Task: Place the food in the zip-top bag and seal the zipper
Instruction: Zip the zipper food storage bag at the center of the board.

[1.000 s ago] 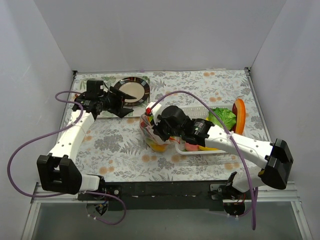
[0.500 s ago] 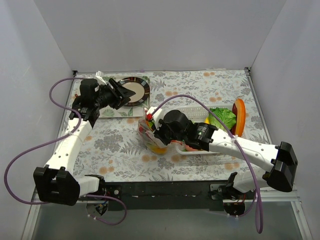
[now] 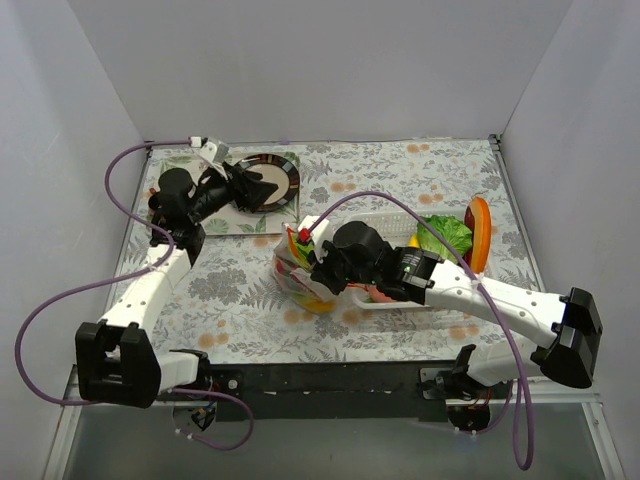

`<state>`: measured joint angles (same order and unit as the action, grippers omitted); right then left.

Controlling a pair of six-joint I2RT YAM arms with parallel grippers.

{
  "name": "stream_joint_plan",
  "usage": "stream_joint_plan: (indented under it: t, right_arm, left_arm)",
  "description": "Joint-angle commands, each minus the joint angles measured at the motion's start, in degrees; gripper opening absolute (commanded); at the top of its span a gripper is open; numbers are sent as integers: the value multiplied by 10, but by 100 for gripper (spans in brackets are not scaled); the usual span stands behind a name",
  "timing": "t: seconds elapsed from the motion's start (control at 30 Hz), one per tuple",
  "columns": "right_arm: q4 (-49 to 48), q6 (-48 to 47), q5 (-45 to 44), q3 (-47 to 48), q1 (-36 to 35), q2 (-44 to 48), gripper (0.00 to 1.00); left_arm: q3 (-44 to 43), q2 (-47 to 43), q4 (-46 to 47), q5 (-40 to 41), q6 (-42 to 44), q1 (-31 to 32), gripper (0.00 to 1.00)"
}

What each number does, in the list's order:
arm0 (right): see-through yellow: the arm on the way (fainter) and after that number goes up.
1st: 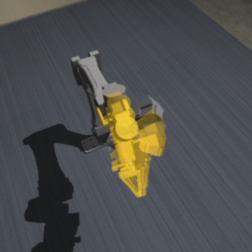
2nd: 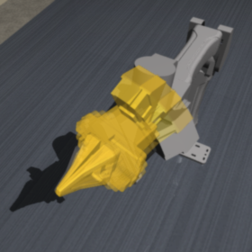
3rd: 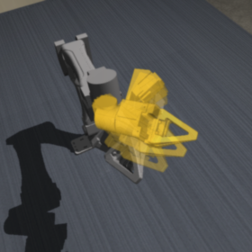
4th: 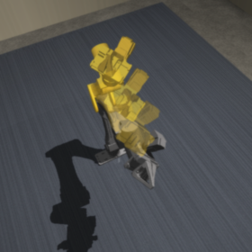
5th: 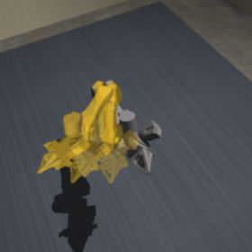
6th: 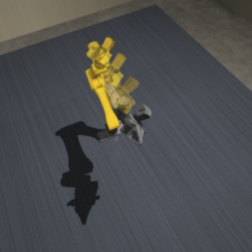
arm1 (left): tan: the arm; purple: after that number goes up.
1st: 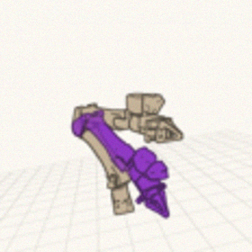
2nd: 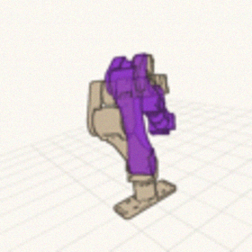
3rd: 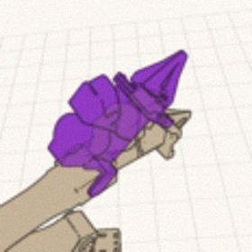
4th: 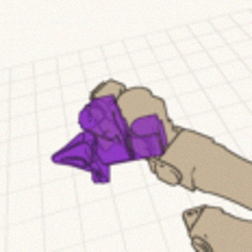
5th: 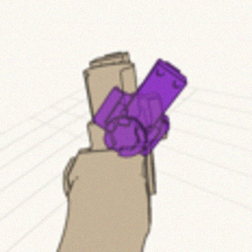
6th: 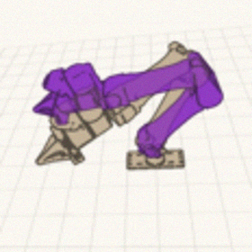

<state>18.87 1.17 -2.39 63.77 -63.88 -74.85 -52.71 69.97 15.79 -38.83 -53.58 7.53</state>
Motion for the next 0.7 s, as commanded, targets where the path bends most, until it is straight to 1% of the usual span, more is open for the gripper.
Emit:
stream_joint_plan:
  t: [0.0,0.07,0.1,0.17,0.3,0.4,0.43,0.47,0.5,0.63,0.67]
  right_arm:
    - [-2,12,13,-4,-4,23,1]
    - [5,13,13,-4,-4,25,1]
    - [4,13,12,-5,-4,25,1]
    - [9,13,11,-2,-4,22,1]
    - [16,12,5,0,-4,17,1]
    - [17,11,5,0,-2,18,1]
    - [18,11,6,0,-1,18,1]
    - [18,11,9,-1,0,19,1]
    - [18,11,11,-2,2,19,1]
    - [17,13,18,-7,9,23,1]
    - [18,14,20,-8,11,26,1]
  left_arm:
    - [27,39,107,-140,45,-19,57]
    - [38,49,121,-173,31,-36,56]
    - [43,56,155,-204,8,-42,54]
    - [64,58,198,-230,-18,-59,53]
    - [107,50,286,-247,-41,-74,54]
    - [127,52,322,-275,-45,-74,55]
    - [130,51,332,-278,-67,-74,55]
    - [131,49,336,-281,-67,-74,55]
    - [132,46,323,-282,-60,-74,55]
    - [150,29,318,-286,-51,-74,56]
    - [154,23,312,-291,-31,-73,56]
